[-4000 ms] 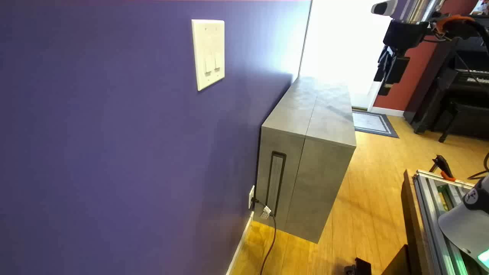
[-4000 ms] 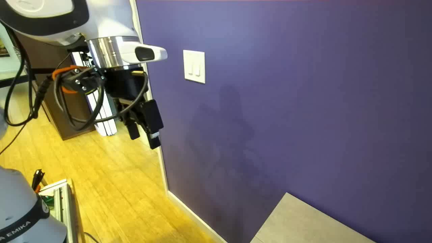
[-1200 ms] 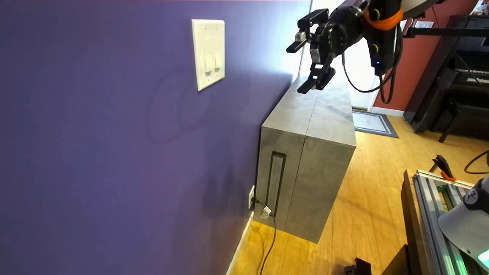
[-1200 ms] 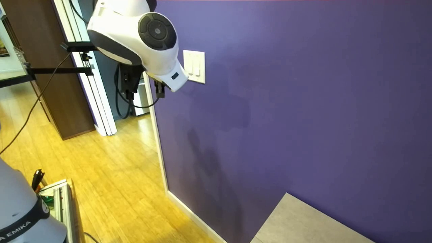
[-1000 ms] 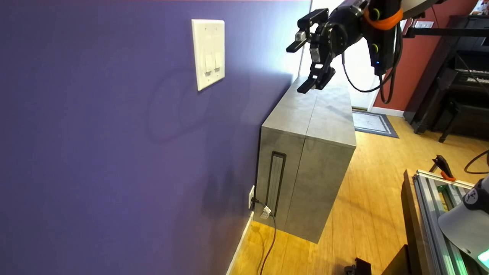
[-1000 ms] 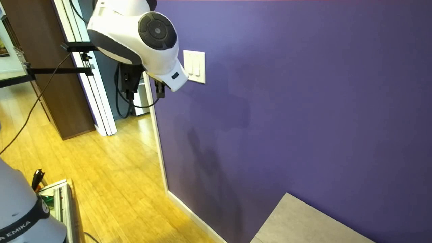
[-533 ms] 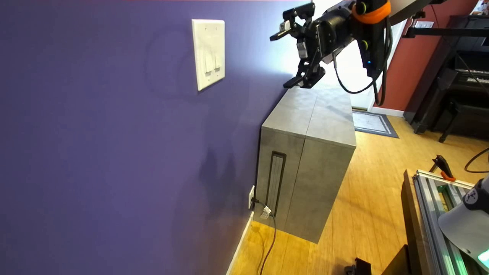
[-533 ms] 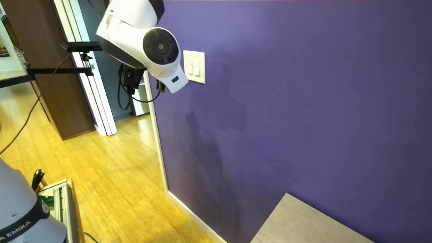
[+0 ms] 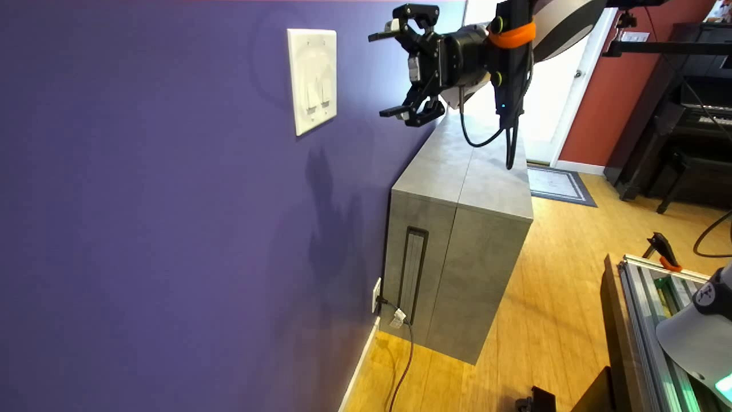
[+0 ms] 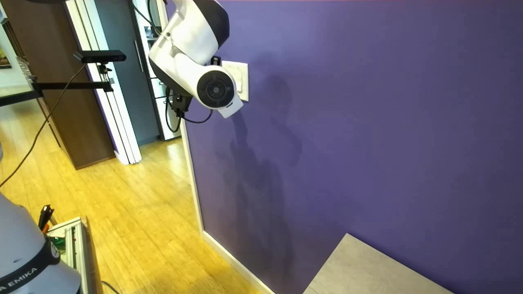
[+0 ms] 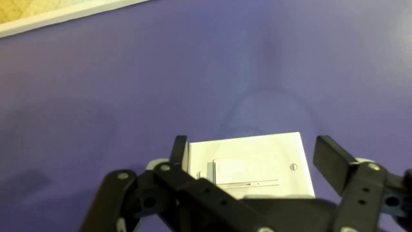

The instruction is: Press the light switch on the right twice

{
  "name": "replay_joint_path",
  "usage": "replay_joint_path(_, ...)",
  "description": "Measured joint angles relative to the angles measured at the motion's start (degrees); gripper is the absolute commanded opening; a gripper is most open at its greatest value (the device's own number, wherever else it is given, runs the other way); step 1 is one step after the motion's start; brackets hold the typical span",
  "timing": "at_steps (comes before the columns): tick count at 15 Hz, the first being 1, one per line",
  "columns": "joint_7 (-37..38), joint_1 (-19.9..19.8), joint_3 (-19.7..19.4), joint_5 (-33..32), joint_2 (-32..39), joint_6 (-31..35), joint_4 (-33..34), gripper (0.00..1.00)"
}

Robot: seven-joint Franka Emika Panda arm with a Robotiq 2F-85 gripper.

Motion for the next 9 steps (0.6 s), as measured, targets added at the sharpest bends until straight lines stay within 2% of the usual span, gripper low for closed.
replay_joint_path(3,-5.96,-1.29,-0.01,2.44,3.38,-2.52,1.44,1.0)
replay_joint_path(9,-14.12,-1.99,0.05,6.85,7.38,-2.55,4.38,1.0)
